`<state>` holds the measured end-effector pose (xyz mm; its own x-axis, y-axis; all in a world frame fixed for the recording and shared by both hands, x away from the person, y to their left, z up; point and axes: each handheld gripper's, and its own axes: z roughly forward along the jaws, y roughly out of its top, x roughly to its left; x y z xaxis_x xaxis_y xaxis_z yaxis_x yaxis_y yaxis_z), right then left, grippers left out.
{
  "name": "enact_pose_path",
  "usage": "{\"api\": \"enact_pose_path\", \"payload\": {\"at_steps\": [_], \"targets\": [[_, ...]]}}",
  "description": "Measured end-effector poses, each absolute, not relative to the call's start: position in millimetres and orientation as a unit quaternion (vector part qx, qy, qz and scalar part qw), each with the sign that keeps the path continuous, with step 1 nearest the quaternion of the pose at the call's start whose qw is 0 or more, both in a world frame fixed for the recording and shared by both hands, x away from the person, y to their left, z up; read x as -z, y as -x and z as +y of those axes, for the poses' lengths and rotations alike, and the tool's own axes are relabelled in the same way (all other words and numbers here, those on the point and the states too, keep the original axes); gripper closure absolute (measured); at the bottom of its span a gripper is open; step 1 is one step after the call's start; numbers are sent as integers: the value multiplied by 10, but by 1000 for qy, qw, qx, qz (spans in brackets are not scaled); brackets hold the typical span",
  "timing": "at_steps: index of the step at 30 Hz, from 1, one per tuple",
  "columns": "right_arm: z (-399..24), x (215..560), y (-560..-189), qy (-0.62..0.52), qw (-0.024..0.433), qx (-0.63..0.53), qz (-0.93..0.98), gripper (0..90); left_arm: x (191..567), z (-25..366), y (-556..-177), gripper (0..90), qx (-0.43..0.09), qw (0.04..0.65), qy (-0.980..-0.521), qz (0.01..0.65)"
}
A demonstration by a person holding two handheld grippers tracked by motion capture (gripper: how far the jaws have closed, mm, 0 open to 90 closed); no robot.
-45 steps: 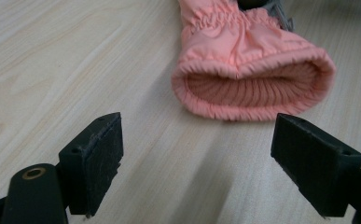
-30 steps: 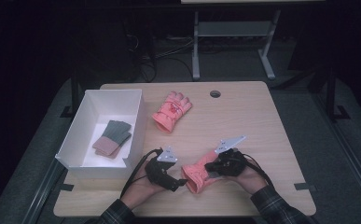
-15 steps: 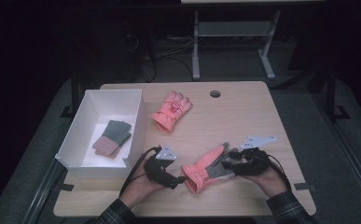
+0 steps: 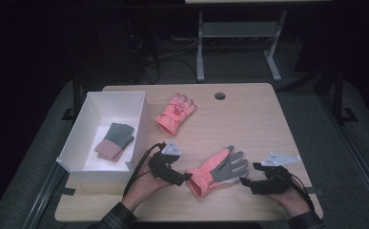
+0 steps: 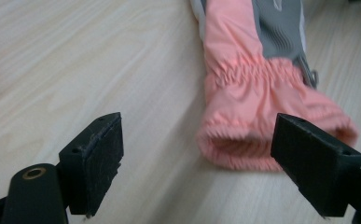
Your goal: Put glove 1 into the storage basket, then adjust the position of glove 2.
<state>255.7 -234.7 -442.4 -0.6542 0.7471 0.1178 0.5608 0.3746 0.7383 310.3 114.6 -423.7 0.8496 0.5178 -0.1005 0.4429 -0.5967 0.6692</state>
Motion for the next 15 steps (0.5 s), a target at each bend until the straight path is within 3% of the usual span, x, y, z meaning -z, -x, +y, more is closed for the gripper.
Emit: {"api": "enact_pose_path", "payload": {"at_steps": [12, 15], "targets": [[-2405, 4479, -2504, -403, 125, -385, 821, 165, 4150, 975, -3344, 170, -63, 349, -887, 297], [-2397, 4481, -2495, -402, 125, -385, 822, 162, 4106, 944, -3488, 219, -65, 354, -881, 309]]}}
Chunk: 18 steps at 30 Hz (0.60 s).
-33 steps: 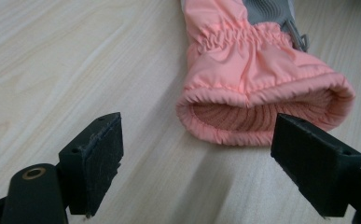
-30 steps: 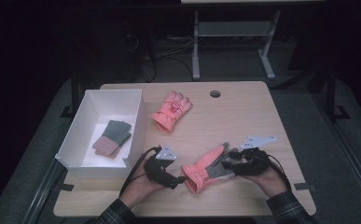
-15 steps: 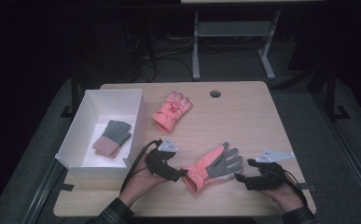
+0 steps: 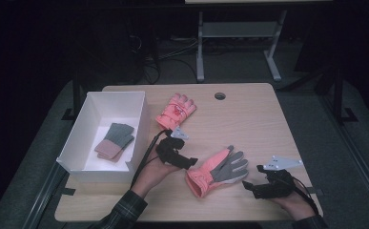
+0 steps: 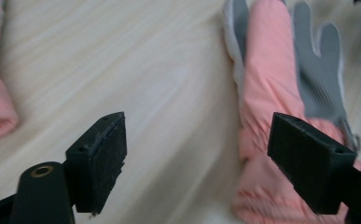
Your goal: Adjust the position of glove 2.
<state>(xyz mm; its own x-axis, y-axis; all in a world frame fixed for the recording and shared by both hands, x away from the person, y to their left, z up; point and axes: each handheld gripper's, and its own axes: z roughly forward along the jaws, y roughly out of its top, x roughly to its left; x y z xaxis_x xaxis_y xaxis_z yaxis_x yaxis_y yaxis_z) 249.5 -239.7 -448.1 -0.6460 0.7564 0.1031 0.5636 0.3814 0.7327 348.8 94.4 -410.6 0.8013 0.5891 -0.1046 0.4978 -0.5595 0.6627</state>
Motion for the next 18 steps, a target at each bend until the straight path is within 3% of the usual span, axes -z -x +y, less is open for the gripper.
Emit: {"api": "enact_pose_path", "payload": {"at_steps": [2, 7, 9, 10, 11, 14, 18], "targets": [[-2399, 4480, -2498, -402, 127, -384, 822, 161, 4094, 940, -3528, 263, -65, 354, -880, 311], [-2403, 4469, -2506, -403, 127, -388, 819, 159, 4022, 936, -3737, 508, -83, 358, -873, 320], [-2400, 4471, -2506, -403, 127, -388, 819, 159, 4004, 935, -3835, 551, -92, 359, -868, 331], [-2399, 4475, -2505, -402, 127, -388, 820, 159, 4001, 938, -3888, 605, -96, 358, -866, 336], [-2402, 4473, -2505, -400, 126, -389, 820, 159, 4001, 953, -4014, 725, -94, 361, -859, 350], [-2408, 4469, -2509, -401, 125, -392, 818, 159, 4010, 955, -4141, 850, -93, 361, -853, 365], [-2416, 4475, -2513, -401, 124, -391, 819, 159, 4012, 976, -4396, 896, -120, 339, -851, 382]]}}
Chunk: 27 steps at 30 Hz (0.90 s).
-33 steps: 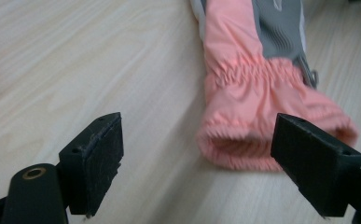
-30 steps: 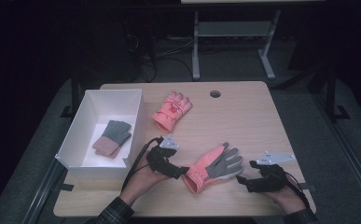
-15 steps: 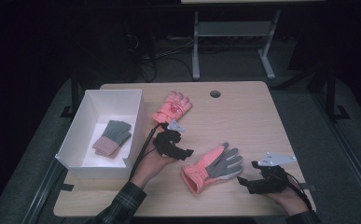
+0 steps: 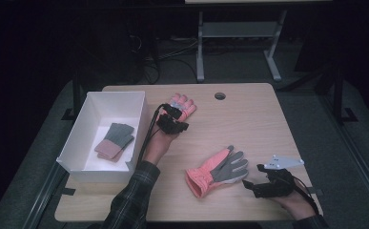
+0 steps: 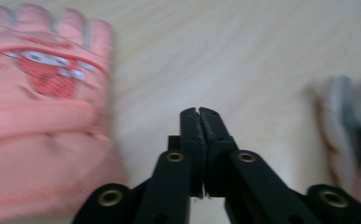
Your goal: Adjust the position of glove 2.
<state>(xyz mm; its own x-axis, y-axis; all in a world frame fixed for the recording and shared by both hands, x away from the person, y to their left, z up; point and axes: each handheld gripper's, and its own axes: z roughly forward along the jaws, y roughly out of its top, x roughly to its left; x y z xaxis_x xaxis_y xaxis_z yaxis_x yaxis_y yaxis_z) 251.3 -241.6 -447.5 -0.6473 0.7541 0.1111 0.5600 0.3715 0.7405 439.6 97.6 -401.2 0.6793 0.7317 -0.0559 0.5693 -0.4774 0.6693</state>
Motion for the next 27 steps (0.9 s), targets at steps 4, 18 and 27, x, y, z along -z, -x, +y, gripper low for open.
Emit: {"api": "enact_pose_path", "payload": {"at_steps": [4, 18, 27], "targets": [[-2410, 4469, -2509, -400, 123, -393, 819, 159, 4025, 1012, -4655, 897, -153, 323, -837, 414], [-2442, 4487, -2520, -403, 117, -391, 819, 160, 4086, 1007, -5033, 590, -194, 285, -822, 452], [-2447, 4480, -2512, -403, 115, -393, 818, 167, 4383, 1077, -5175, 683, -164, 266, -824, 472]]}}
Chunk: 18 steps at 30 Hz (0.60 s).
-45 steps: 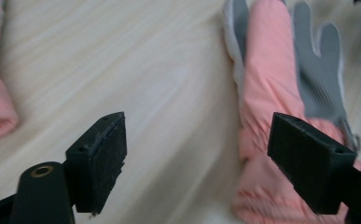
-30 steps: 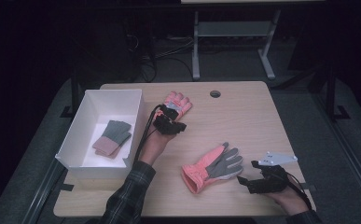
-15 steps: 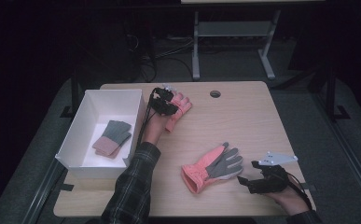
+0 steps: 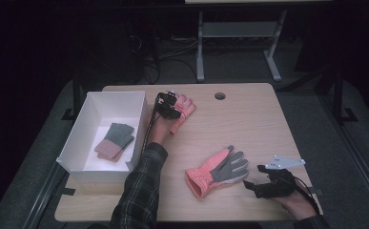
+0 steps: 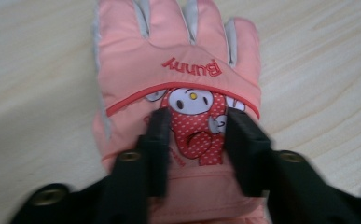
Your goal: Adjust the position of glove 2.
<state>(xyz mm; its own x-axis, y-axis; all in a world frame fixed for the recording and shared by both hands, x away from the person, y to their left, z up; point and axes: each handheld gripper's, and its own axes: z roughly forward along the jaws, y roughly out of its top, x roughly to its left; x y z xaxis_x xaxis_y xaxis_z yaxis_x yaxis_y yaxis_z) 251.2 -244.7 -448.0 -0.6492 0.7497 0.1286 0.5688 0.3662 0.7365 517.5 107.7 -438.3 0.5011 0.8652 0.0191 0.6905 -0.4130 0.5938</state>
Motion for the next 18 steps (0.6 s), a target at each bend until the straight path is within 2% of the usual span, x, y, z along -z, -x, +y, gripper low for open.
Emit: {"api": "enact_pose_path", "payload": {"at_steps": [1, 3, 4, 10, 18], "targets": [[-2447, 4480, -2512, -403, 115, -393, 818, 167, 4383, 1077, -5175, 731, -164, 266, -824, 472], [-2453, 4478, -2512, -403, 116, -393, 818, 176, 4391, 1091, -5179, 885, -158, 275, -820, 477], [-2454, 4478, -2511, -404, 116, -393, 818, 179, 4395, 1103, -5184, 899, -147, 283, -816, 482], [-2454, 4477, -2509, -403, 117, -392, 818, 182, 4335, 1123, -5171, 900, -132, 297, -812, 485], [-2452, 4479, -2513, -403, 118, -391, 819, 187, 4148, 1054, -5009, 900, -107, 328, -822, 454]]}}
